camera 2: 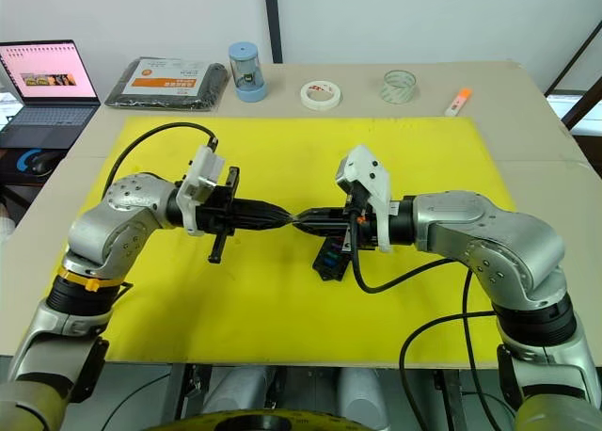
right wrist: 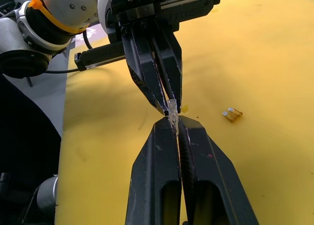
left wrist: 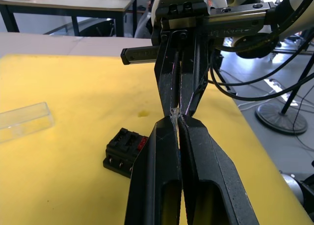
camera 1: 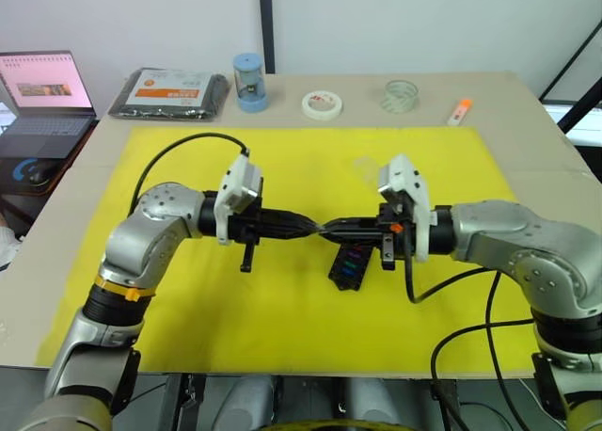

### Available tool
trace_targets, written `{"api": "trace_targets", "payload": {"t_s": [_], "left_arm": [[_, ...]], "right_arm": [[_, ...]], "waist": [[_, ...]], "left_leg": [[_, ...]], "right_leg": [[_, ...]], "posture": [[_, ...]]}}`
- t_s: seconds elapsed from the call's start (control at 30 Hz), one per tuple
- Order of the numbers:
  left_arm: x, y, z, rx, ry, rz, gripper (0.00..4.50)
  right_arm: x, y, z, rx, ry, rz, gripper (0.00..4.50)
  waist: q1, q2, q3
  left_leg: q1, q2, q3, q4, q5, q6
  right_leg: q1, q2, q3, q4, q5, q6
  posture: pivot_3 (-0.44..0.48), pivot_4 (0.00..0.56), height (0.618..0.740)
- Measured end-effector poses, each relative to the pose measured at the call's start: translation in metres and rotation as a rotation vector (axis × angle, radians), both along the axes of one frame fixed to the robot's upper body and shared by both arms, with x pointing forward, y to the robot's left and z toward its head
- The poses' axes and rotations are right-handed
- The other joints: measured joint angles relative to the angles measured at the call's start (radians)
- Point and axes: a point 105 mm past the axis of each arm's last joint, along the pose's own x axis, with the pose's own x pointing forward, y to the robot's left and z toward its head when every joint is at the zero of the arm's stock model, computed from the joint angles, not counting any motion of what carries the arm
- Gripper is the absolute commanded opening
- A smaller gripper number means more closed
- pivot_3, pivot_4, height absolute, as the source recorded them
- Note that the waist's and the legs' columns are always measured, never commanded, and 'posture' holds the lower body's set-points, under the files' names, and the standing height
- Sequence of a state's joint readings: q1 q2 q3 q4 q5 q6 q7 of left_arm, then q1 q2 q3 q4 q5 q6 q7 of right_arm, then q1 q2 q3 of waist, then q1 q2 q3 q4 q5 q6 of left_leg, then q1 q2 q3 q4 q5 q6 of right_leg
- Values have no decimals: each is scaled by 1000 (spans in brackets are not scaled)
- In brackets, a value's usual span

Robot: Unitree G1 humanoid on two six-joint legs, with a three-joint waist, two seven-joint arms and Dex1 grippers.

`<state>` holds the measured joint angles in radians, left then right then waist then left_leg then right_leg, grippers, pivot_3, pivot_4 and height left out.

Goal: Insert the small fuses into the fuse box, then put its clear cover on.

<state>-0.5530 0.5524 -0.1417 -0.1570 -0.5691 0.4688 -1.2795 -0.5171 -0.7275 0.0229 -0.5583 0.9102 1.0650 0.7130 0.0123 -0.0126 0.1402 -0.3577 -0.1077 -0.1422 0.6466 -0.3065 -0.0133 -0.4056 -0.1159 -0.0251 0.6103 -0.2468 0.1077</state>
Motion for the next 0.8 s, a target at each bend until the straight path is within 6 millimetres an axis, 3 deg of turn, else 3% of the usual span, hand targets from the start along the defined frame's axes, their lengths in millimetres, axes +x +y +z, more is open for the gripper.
{"api": "trace_targets", "payload": {"t_s": [0.17, 0.27, 0.47, 0.63, 0.8], "left_arm": [[0, 0, 0, 2, -5, 0, 0], [1, 1, -1, 15, -9, 10, 701], [0, 7, -12, 60, -20, 29, 2690], [2, -2, -25, 61, -82, 40, 4470], [6, -16, -35, 43, -105, 56, 4470]], "right_arm": [[0, 0, 0, 2, 4, 2, 35], [0, 0, 0, 4, 4, 2, 0], [4, -11, 0, -62, -17, -36, 0], [19, -43, -5, -285, -107, -196, 0], [26, -51, -16, -410, -149, -251, 0]], "waist": [[0, 0, 0], [0, 0, 0], [0, 0, 0], [2, 0, 0], [-1, 0, 1]], "left_leg": [[0, 0, 0, 0, 0, 0], [0, 0, 0, 0, 0, 0], [0, 0, 0, 0, 0, 0], [0, -1, 0, 0, 0, 0], [0, 0, 0, 0, 0, 0]], "right_leg": [[0, 0, 0, 0, 0, 0], [0, 0, 0, 0, 0, 0], [0, 0, 0, 0, 0, 0], [1, -1, -1, -1, 0, 0], [0, 0, -1, 0, 0, 0]], "posture": [[0, 150, 740], [0, 150, 740], [0, 150, 740], [0, 150, 740], [0, 150, 740]]}}
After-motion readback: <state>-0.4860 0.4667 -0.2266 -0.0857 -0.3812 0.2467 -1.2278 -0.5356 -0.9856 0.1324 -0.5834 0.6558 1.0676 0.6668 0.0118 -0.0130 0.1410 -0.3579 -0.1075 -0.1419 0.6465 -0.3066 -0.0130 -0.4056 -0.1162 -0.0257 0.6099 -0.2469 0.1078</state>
